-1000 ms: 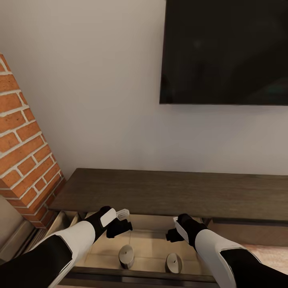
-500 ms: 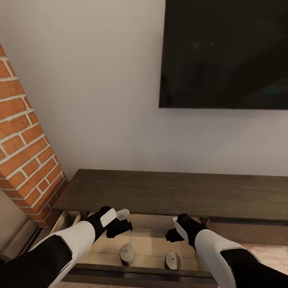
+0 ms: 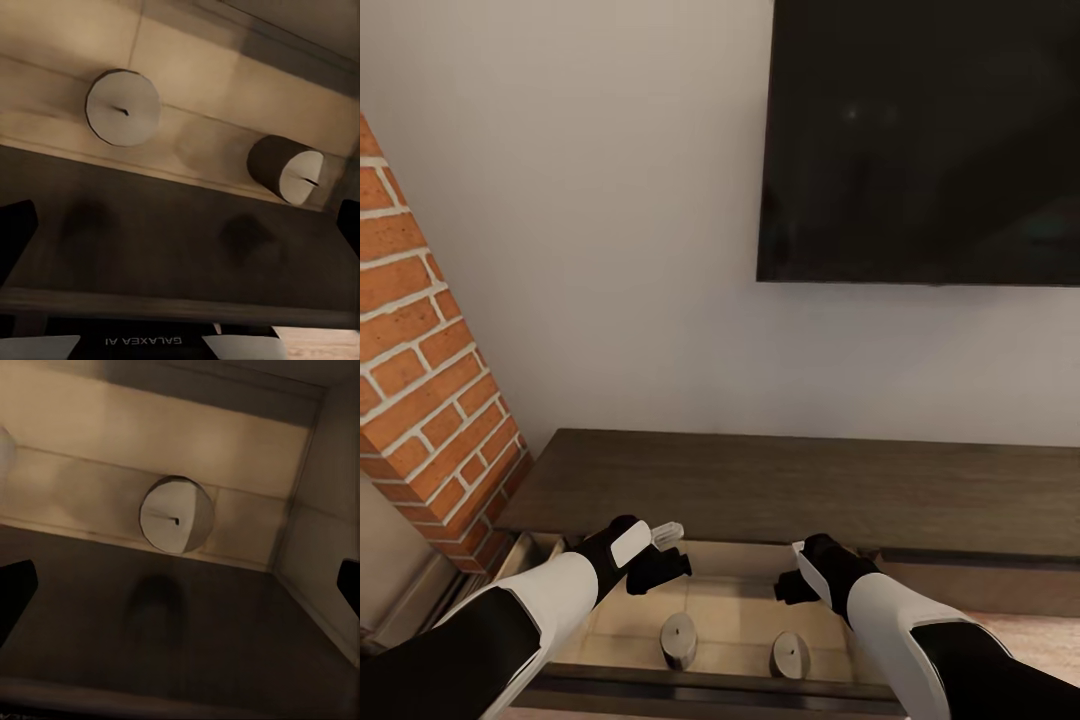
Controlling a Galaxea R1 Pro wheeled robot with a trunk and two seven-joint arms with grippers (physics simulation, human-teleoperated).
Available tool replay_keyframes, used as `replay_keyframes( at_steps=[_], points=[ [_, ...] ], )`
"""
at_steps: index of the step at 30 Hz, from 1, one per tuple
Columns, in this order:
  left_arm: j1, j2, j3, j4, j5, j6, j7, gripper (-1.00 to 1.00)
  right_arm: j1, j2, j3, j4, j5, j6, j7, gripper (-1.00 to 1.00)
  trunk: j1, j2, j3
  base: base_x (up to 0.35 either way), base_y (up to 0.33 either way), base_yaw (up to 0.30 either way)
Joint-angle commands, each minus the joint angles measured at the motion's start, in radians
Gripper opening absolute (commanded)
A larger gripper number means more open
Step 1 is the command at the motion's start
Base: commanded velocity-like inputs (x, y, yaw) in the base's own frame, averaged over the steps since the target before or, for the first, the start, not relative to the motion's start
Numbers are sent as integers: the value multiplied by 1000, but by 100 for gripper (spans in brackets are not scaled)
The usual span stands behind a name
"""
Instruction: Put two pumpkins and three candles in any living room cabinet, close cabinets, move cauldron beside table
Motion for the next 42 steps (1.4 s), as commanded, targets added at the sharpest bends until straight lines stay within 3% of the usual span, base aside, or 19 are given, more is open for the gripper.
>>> replay_keyframes(
  at_steps=[1,11,39,42],
  points=[
    [0,0,0,0,-1,0,0,100,0,0,0,-3,0,0,0,100,-4,7,3,0,0,0],
    [0,0,0,0,-1,0,0,100,0,-3,-2,-56,-3,0,-1,100,-42,77,35,0,0,0],
    [0,0,0,0,-1,-1,3,100,0,-8,-2,-58,-3,0,-1,100,-150,273,122,0,0,0],
    [17,17,0,14,7,-17,0,100,12,-9,0,-41,-2,-17,1,100,-149,273,122,0,0,0]
  ],
)
